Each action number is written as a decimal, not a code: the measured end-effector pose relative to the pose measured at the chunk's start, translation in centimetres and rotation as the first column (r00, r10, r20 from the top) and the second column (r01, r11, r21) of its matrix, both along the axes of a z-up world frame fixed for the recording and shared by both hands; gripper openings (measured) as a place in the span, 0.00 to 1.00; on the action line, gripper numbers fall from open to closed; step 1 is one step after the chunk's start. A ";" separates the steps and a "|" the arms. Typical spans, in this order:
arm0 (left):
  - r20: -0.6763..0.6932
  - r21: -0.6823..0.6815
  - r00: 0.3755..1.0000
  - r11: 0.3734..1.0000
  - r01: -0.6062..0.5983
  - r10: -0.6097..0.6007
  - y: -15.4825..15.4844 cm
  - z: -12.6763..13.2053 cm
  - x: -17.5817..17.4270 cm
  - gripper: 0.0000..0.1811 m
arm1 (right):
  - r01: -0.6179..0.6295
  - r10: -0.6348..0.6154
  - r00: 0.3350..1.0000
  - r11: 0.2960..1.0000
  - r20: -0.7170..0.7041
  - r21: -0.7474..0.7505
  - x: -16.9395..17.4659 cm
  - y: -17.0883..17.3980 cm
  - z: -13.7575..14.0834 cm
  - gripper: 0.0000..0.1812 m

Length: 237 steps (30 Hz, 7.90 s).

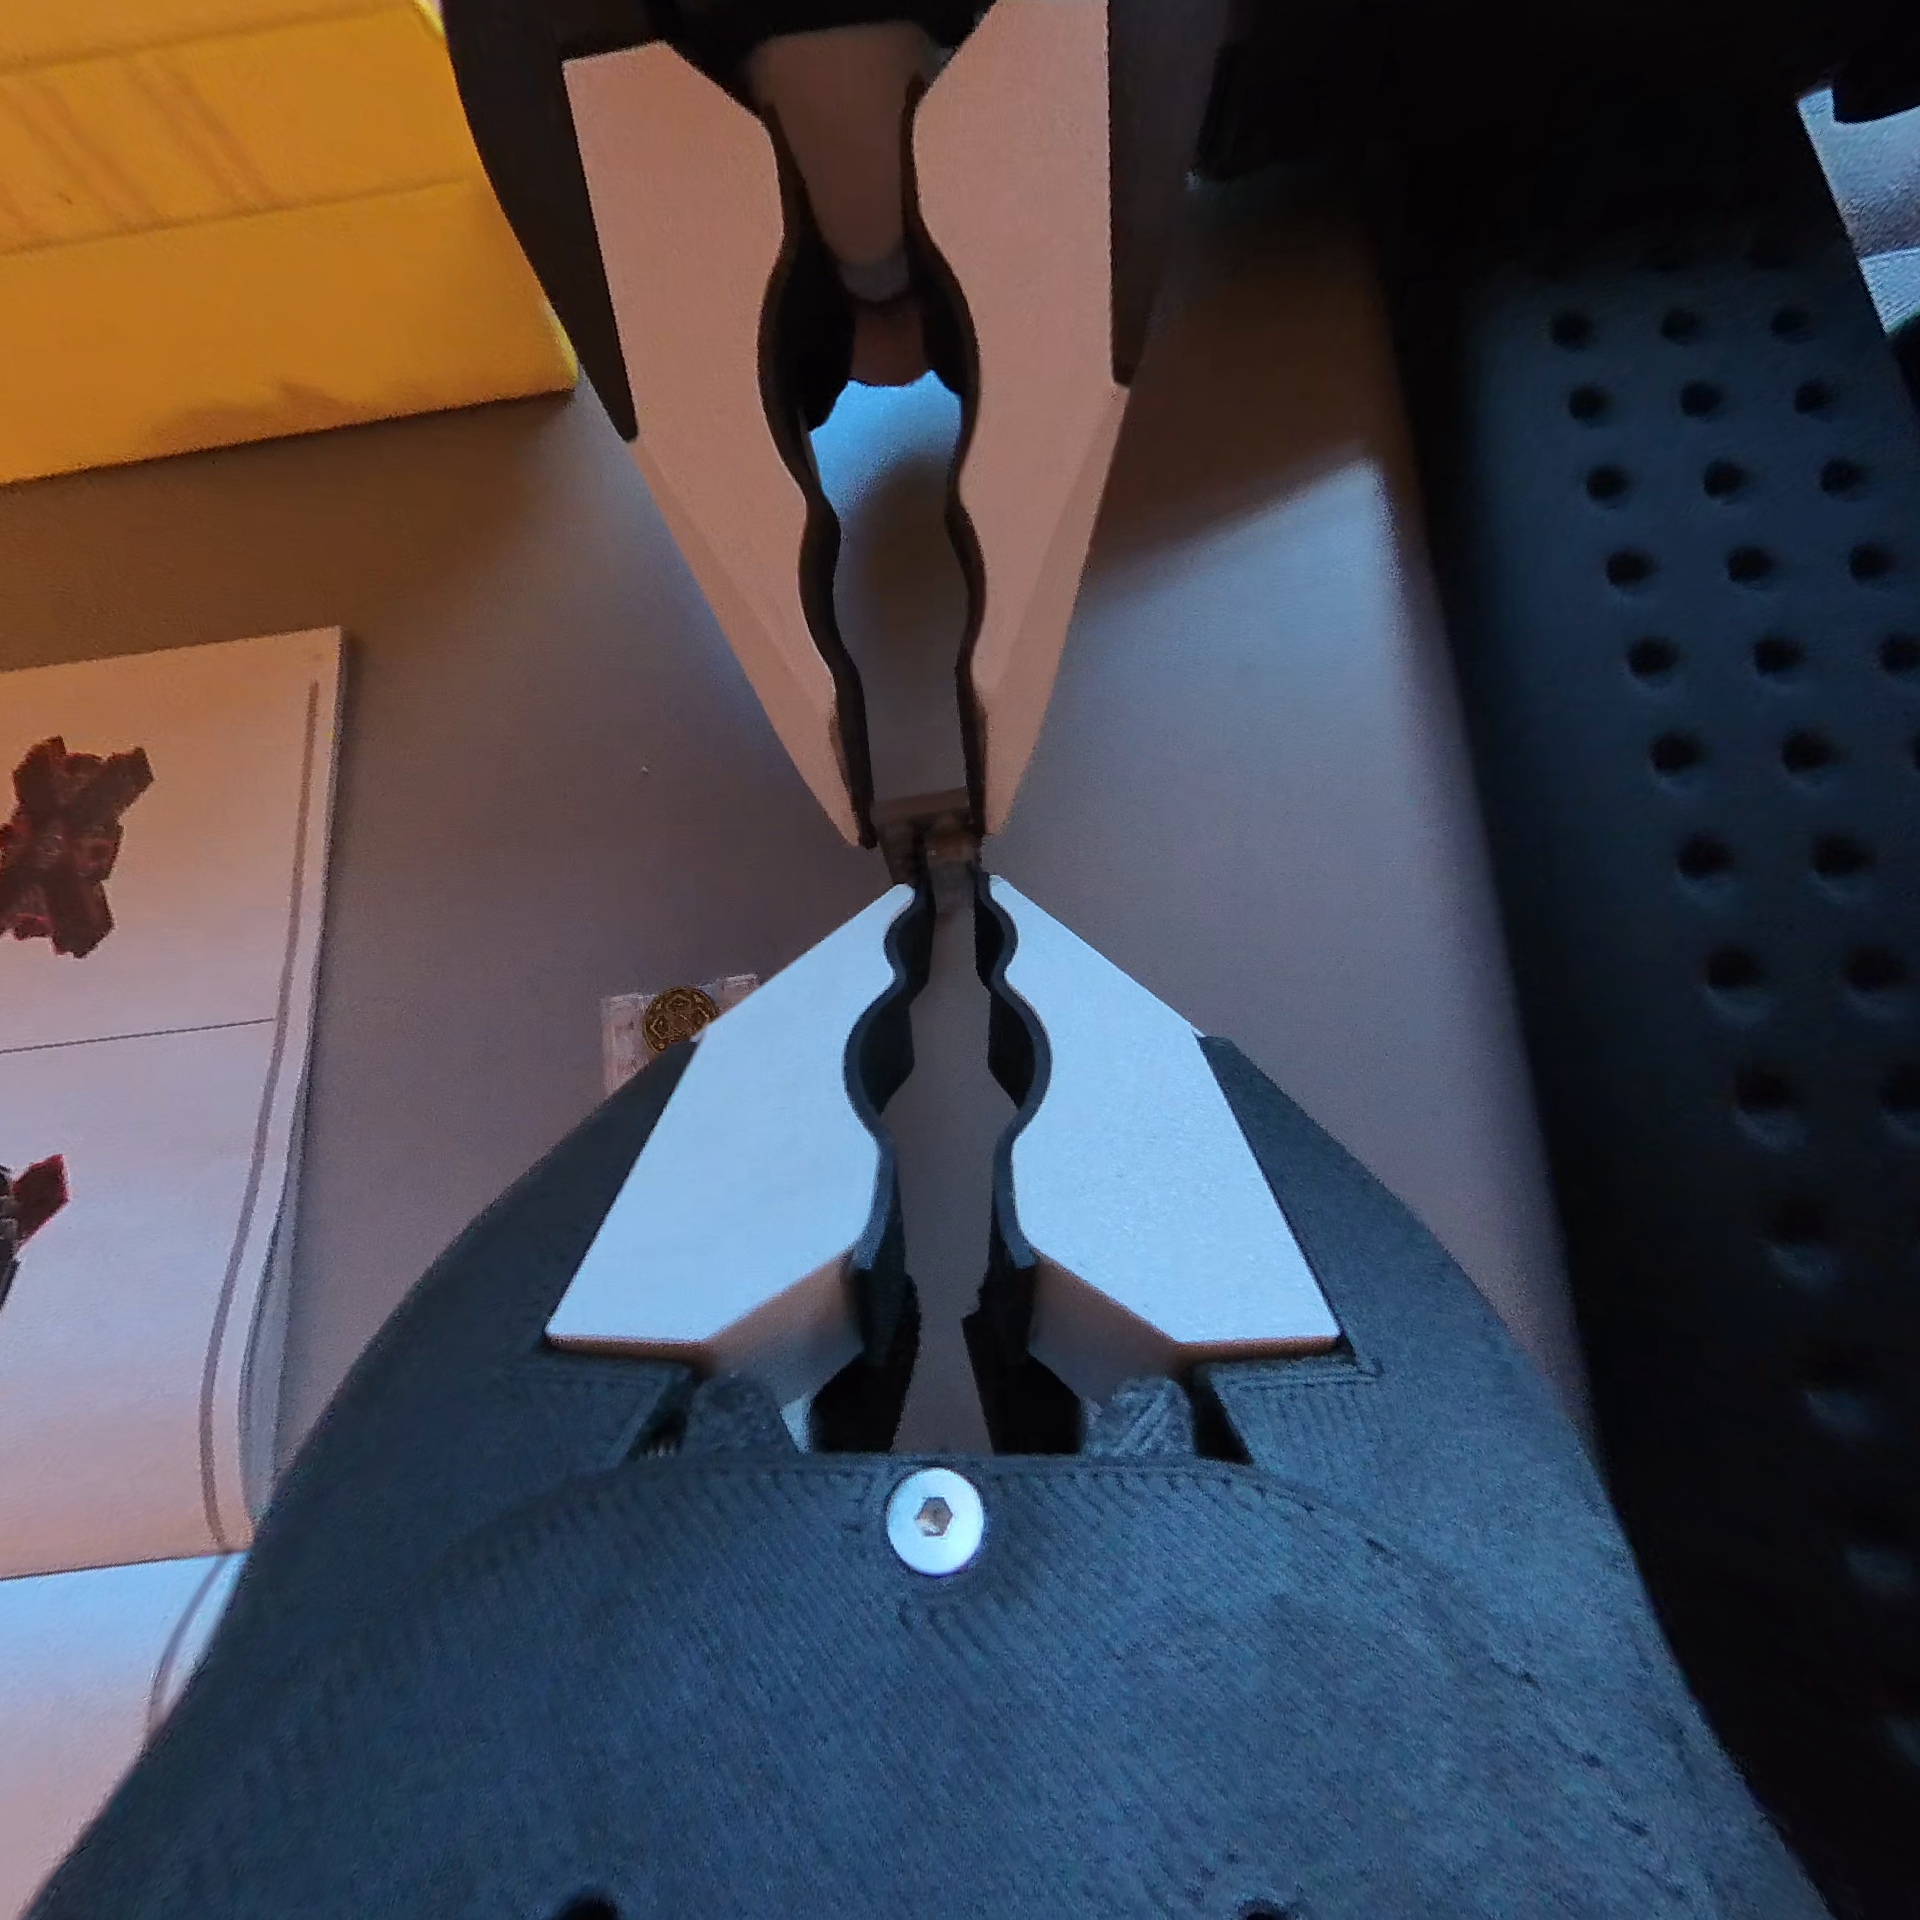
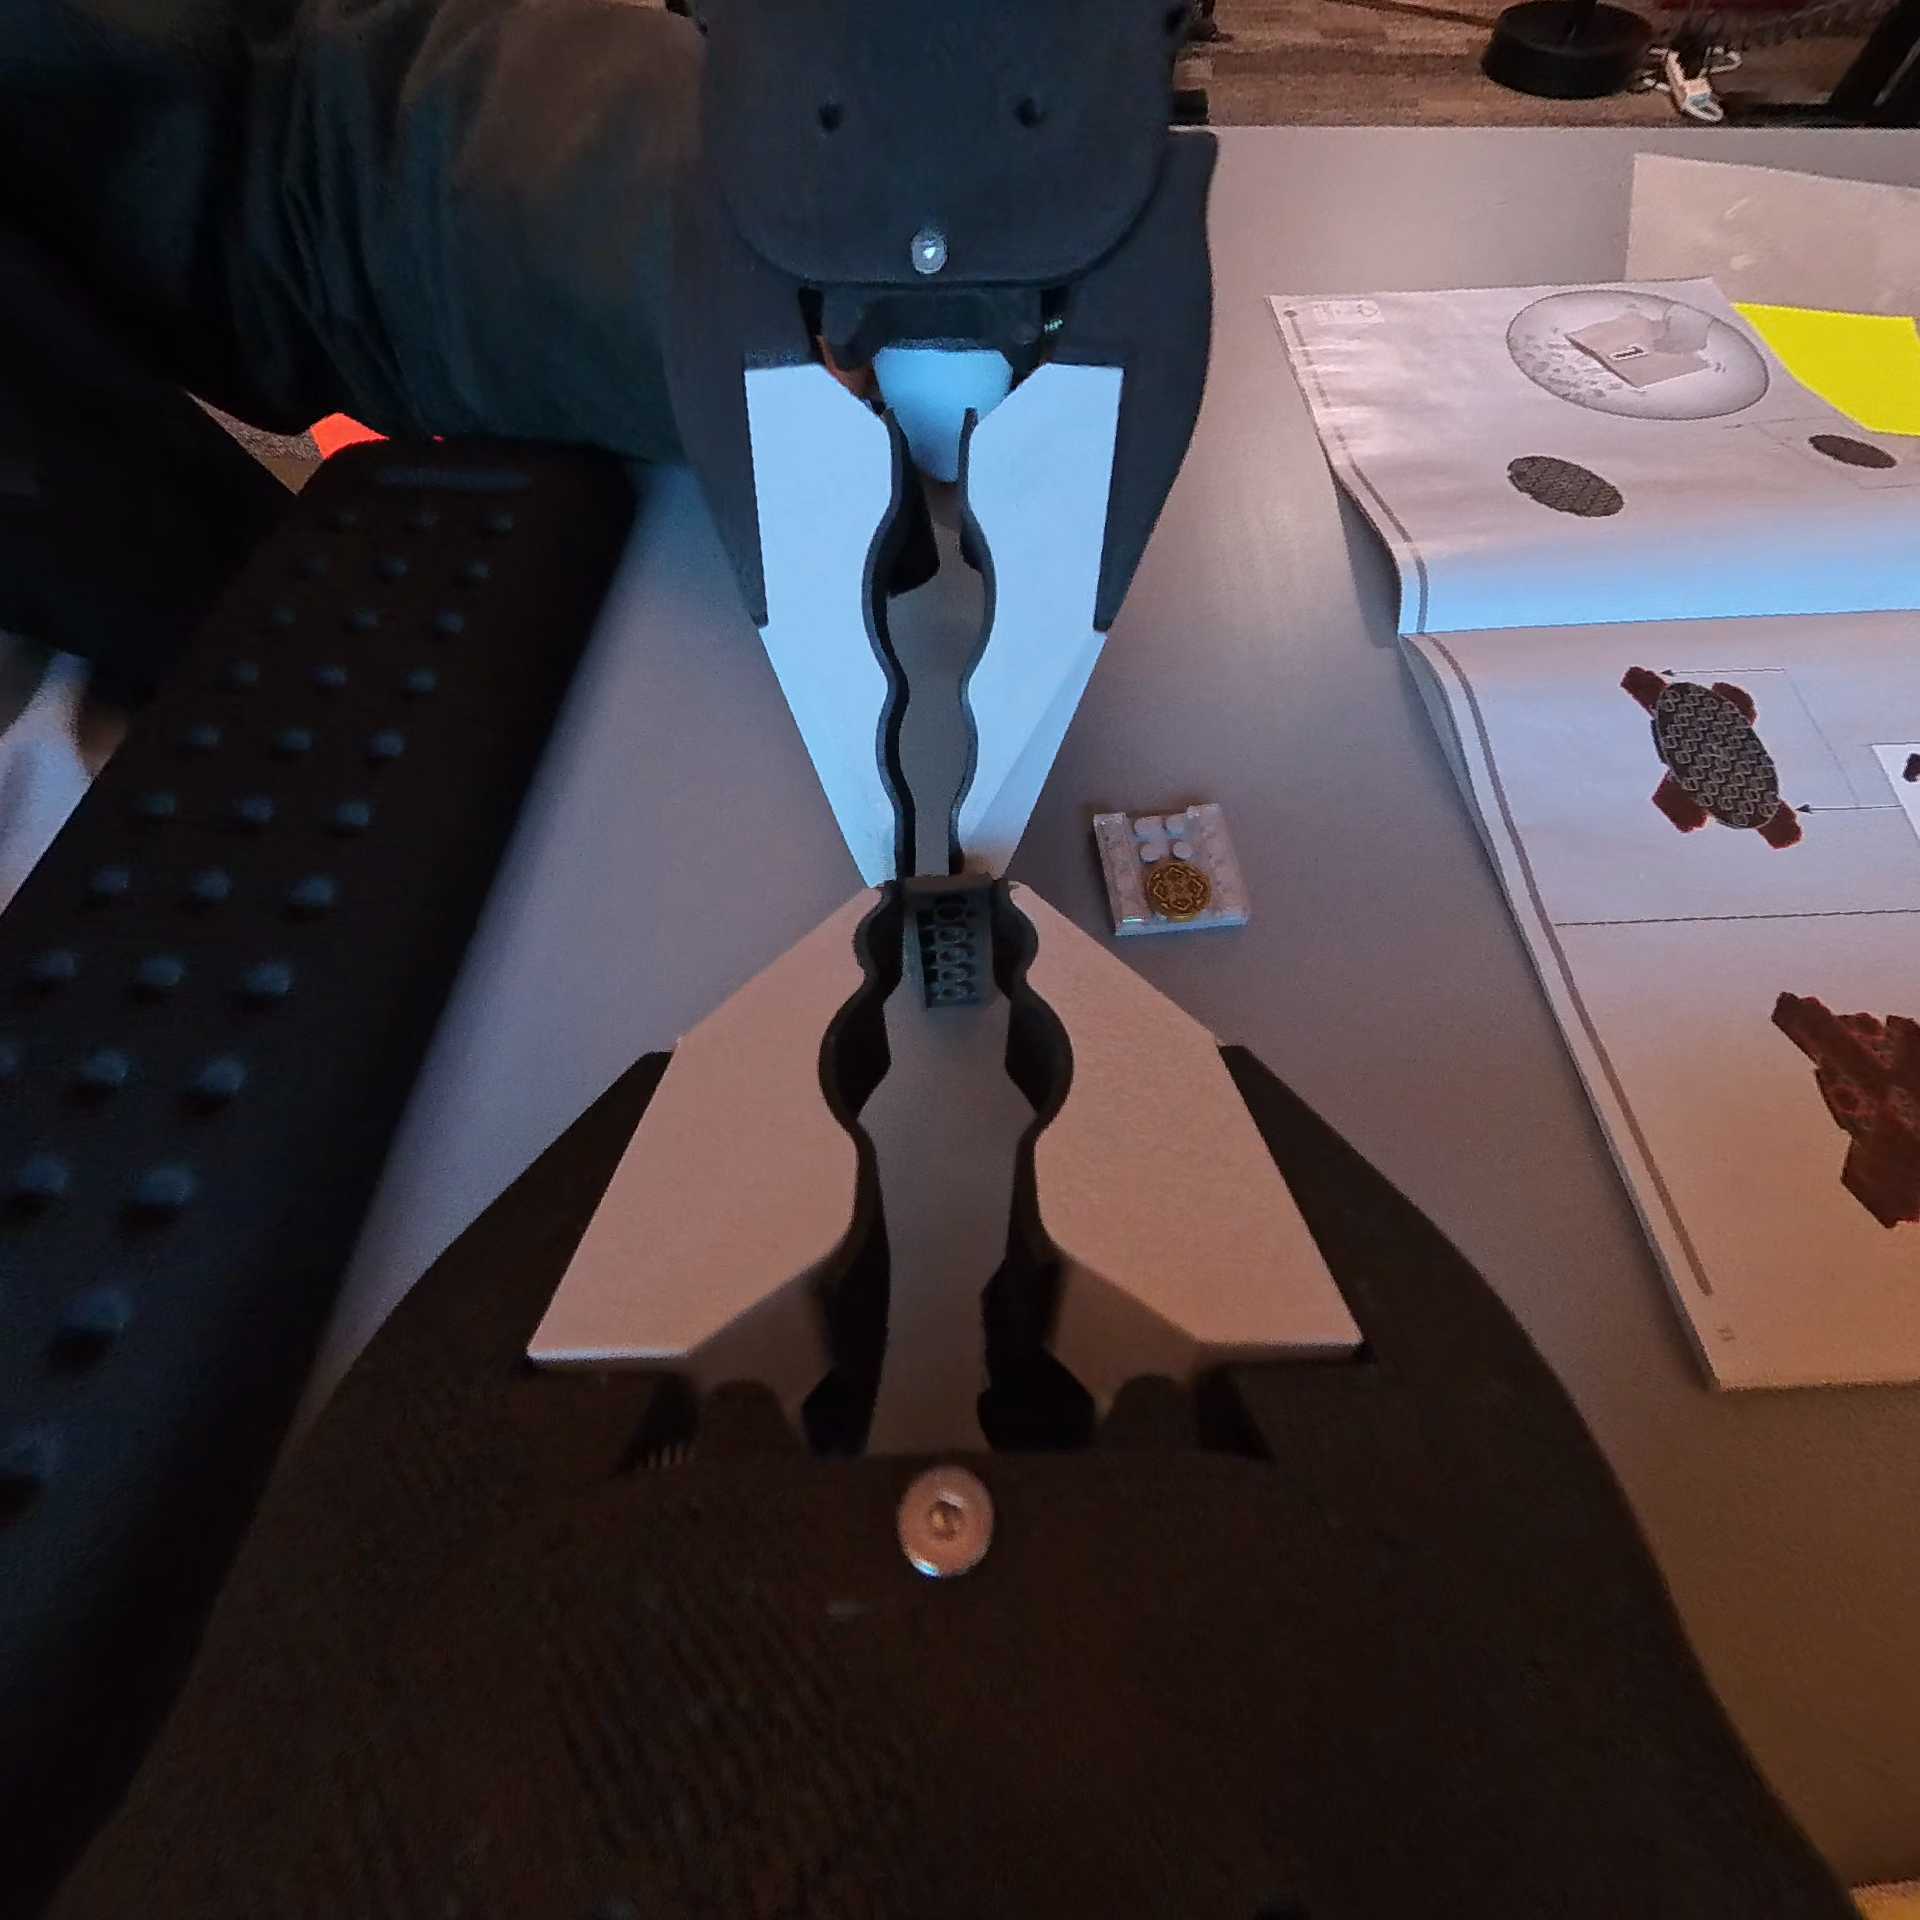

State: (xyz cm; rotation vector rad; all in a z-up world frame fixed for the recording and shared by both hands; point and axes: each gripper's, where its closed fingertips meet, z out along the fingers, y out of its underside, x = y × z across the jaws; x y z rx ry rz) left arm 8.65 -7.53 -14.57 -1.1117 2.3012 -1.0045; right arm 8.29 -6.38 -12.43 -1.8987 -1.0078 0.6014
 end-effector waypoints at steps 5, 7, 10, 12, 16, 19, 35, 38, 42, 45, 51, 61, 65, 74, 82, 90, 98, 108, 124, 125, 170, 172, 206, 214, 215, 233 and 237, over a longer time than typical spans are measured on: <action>0.072 0.054 0.997 0.998 -0.021 0.017 0.5 0.0 0.4 0.10 | -0.001 0.001 1.000 1.000 0.002 0.008 0.1 0.0 0.0 0.08; 0.069 0.049 0.998 0.999 -0.013 0.009 0.3 0.0 0.4 0.08 | 0.000 0.000 1.000 1.000 0.001 0.005 0.1 0.0 0.0 0.08; 0.079 0.034 0.997 0.999 0.001 -0.004 0.1 0.3 0.3 0.05 | 0.001 -0.001 1.000 1.000 -0.002 0.002 0.2 -0.1 0.0 0.08; 0.080 0.022 0.997 1.000 0.007 -0.009 0.0 0.5 0.2 0.04 | 0.003 -0.003 1.000 1.000 -0.002 0.001 0.2 -0.1 0.0 0.08; 0.096 -0.015 0.995 1.000 0.010 -0.009 -0.1 1.1 0.1 0.03 | 0.007 -0.007 1.000 1.000 -0.005 -0.006 0.2 0.0 0.0 0.08; 0.099 -0.023 0.995 1.000 0.010 -0.008 -0.1 1.2 0.1 0.03 | 0.011 -0.011 1.000 1.000 -0.007 -0.011 0.2 0.0 0.0 0.08; 0.082 -0.053 0.997 0.999 0.011 -0.007 -0.5 1.1 0.6 0.03 | -0.006 0.006 1.000 1.000 0.024 -0.023 0.7 -0.4 -0.1 0.08; 0.063 -0.064 0.998 0.998 0.018 -0.014 -0.4 1.0 0.4 0.03 | -0.010 0.011 0.999 1.000 0.039 -0.030 0.8 -0.6 -0.1 0.09; 0.048 -0.070 0.998 0.997 -0.030 0.034 2.2 1.1 -0.2 0.03 | 0.088 -0.087 0.995 0.996 0.042 -0.020 4.3 -0.2 0.4 0.08; 0.076 -0.173 0.997 0.985 -0.005 0.018 1.9 2.2 -0.3 0.03 | 0.071 -0.074 0.995 0.996 -0.068 -0.045 4.0 -0.4 1.7 0.08; -0.056 -0.340 0.996 0.939 0.049 -0.072 -0.8 1.4 -1.1 0.04 | -0.025 0.017 0.909 1.000 -0.416 -0.015 2.9 -1.4 6.8 0.08; 0.108 -0.644 0.993 0.764 0.041 0.038 -1.3 7.2 0.6 0.19 | -0.061 0.141 0.754 0.987 -0.642 0.145 2.4 -2.2 11.9 0.08; 0.127 -0.821 0.992 0.562 0.103 0.004 -1.6 9.9 0.2 0.13 | -0.098 0.202 0.755 0.975 -0.624 0.197 0.9 -2.6 11.9 0.08; 0.133 -0.866 0.984 0.468 0.173 -0.116 -2.4 10.9 -1.3 0.02 | -0.141 0.244 0.745 0.967 -0.621 0.212 0.8 -3.3 11.9 0.08; 0.129 -0.905 0.986 0.393 0.162 -0.108 -1.3 11.6 -1.4 0.02 | -0.121 0.216 0.782 0.973 -0.584 0.197 1.3 -2.9 11.2 0.08; 0.117 -0.935 0.987 0.323 0.147 -0.111 -0.9 11.7 -1.3 0.05 | -0.092 0.192 0.797 0.976 -0.573 0.200 1.8 -2.6 11.1 0.08; 0.084 -0.935 0.993 0.337 0.109 -0.087 -0.5 11.1 -0.8 0.06 | -0.059 0.161 0.831 0.977 -0.532 0.203 1.9 -2.1 10.6 0.08; 0.071 -0.936 0.994 0.340 0.094 -0.078 -0.2 10.8 -0.6 0.07 | -0.030 0.128 0.839 0.981 -0.529 0.191 2.2 -1.6 10.4 0.08; 0.062 -0.927 0.994 0.363 0.089 -0.086 -0.6 10.4 -0.6 0.05 | 0.013 0.088 0.843 0.983 -0.530 0.184 2.9 -1.1 10.3 0.08; 0.061 -0.927 0.995 0.364 0.087 -0.084 -0.6 10.4 -0.5 0.05 | 0.013 0.087 0.845 0.983 -0.528 0.182 2.9 -1.1 10.2 0.08; 0.267 -0.485 0.940 0.872 -0.062 0.215 1.9 8.1 1.7 0.02 | 0.084 -0.088 0.851 0.996 -0.517 -0.031 3.1 1.0 7.6 0.04; 0.269 -0.455 0.932 0.885 -0.099 0.242 2.5 7.6 2.0 0.05 | 0.122 -0.059 0.948 0.975 -0.314 0.185 3.0 0.8 7.3 0.04; 0.045 0.018 0.999 1.000 -0.003 0.003 1.7 -1.7 0.2 0.21 | 0.169 -0.186 0.972 0.978 0.146 0.122 2.9 0.2 3.1 0.02; 0.137 0.110 0.986 0.988 -0.111 0.096 1.2 -1.5 2.6 0.17 | 0.139 -0.101 0.976 0.970 0.190 -0.200 1.8 -1.7 -1.6 0.12; 0.139 0.115 0.984 0.985 -0.125 0.109 1.0 -1.5 2.8 0.14 | 0.160 -0.122 0.975 0.966 0.188 -0.202 2.2 -1.4 -1.7 0.13; -0.024 -0.021 0.993 0.993 -0.112 0.112 2.8 -0.4 0.1 0.10 | 0.114 -0.096 0.982 0.988 0.165 -0.102 1.1 1.6 -3.9 0.12; -0.096 0.023 0.993 0.998 -0.065 0.067 2.2 -1.8 -0.7 0.05 | 0.137 -0.102 0.978 0.971 0.179 -0.194 0.0 0.8 -3.9 0.00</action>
